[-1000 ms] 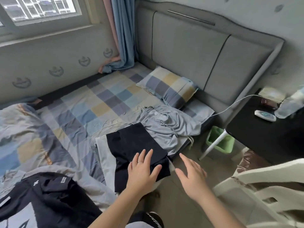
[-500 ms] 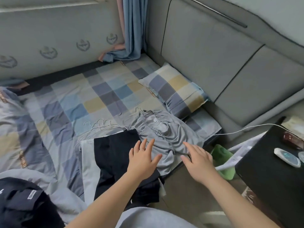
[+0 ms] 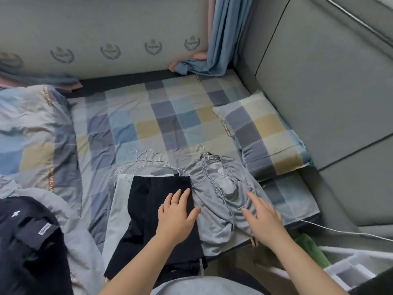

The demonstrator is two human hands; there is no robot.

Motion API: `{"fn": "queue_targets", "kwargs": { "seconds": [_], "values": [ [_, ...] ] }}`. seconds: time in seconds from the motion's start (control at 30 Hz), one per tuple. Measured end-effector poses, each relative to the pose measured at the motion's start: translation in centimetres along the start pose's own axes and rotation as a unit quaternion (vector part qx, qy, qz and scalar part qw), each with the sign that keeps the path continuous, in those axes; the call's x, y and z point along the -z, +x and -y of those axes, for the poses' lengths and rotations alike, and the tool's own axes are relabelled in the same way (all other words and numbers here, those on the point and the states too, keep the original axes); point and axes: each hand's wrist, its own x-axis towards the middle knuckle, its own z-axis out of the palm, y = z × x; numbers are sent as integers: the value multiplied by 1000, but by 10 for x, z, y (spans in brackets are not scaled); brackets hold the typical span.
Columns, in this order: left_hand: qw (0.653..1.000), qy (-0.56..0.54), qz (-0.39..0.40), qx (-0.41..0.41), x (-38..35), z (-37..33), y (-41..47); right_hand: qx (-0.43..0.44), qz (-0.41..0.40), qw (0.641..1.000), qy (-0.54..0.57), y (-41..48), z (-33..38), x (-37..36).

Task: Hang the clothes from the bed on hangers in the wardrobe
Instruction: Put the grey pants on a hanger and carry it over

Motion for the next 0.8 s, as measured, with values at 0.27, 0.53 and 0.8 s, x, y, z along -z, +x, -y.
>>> {"fn": "queue_targets", "kwargs": {
  "seconds": [0.27, 0.53, 0.8],
  "values": [
    [996, -21, 15, 91, -37, -59, 51, 69, 85, 993, -46, 115, -39, 40],
    [990, -42, 47, 124, -98, -52, 150, 71, 114, 988, -71, 243, -89, -2],
    [990, -70, 63, 109, -193, 22, 316, 61, 97, 987, -114, 394, -136, -119]
  ]
}}
